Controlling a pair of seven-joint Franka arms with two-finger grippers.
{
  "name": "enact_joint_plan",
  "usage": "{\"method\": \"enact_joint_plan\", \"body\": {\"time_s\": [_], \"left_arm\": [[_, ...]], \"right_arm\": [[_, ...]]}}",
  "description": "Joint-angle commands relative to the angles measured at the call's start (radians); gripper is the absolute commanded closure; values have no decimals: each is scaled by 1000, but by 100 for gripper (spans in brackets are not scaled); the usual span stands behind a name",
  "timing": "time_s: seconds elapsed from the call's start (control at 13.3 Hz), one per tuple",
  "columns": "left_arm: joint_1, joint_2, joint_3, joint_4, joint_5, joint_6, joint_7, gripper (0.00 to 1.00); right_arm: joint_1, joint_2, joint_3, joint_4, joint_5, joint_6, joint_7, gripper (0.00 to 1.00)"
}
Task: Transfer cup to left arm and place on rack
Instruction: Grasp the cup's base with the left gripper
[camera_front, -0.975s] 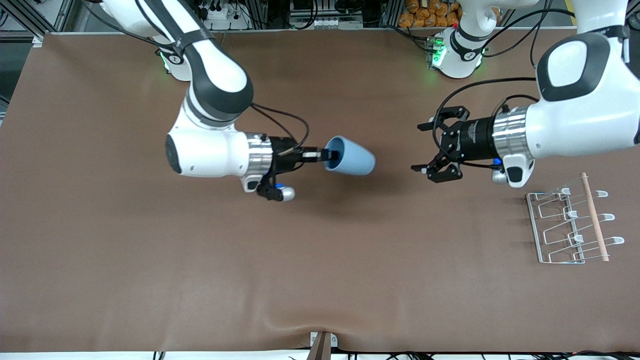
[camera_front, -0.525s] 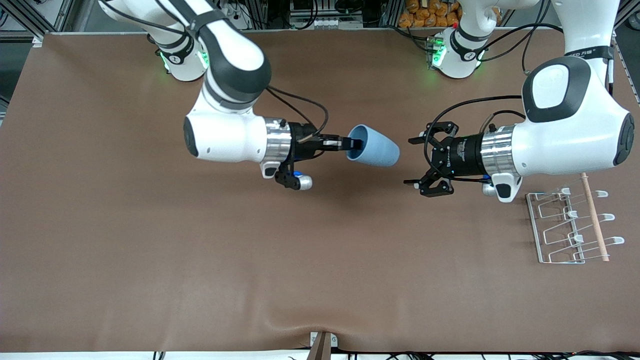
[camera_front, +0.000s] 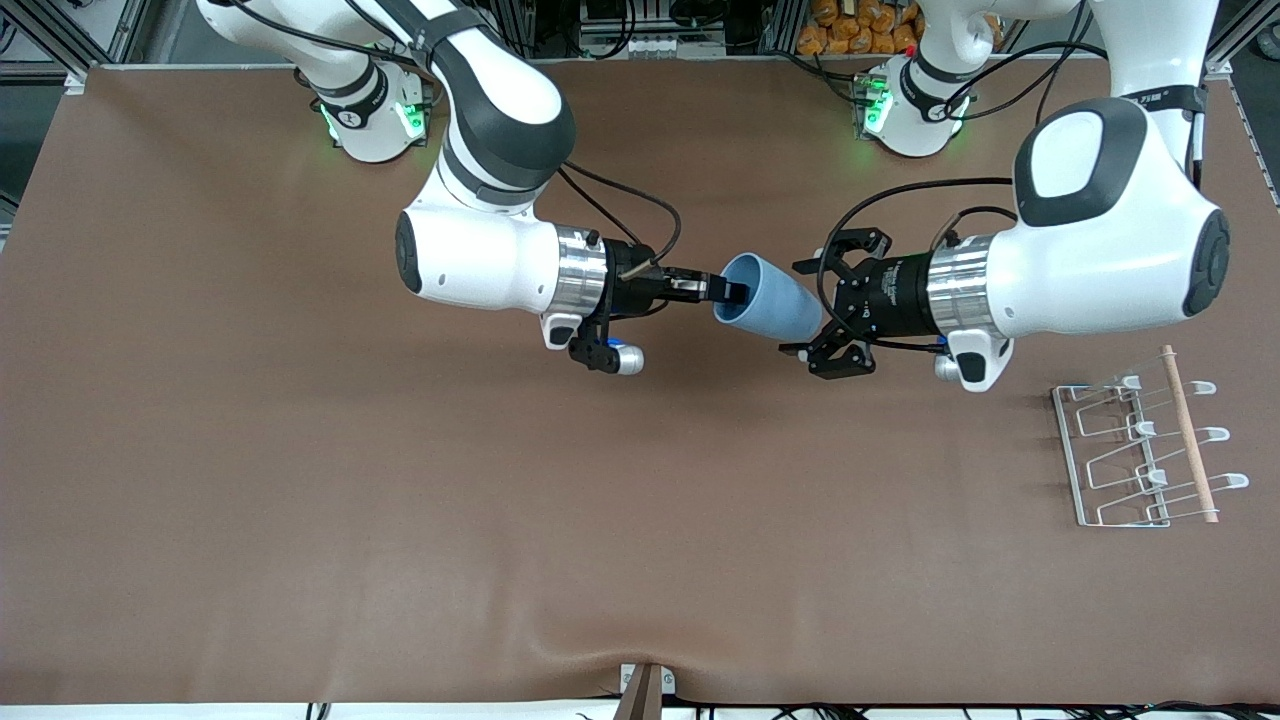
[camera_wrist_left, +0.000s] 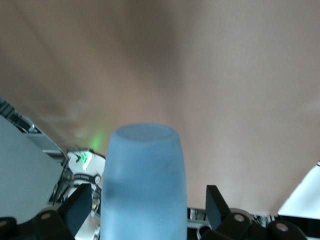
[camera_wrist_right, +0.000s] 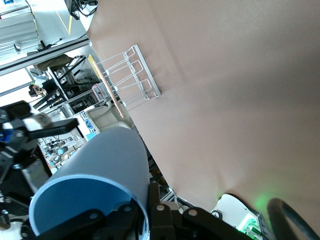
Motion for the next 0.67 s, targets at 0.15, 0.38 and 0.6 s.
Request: {"method": "enact_joint_plan", "body": {"time_s": [0.15,0.38,0.6], "left_arm": [[-15,0,-7,-5,68,-6,19,0],[-23,3,-7,-21,71,-6,23,0],[-27,4,-8,-30,77,-8,56,25]], "right_arm": [[13,18,-12,37,19,0,17,100],[13,18,-12,37,19,0,17,100],[13,18,-12,37,19,0,17,100]]}}
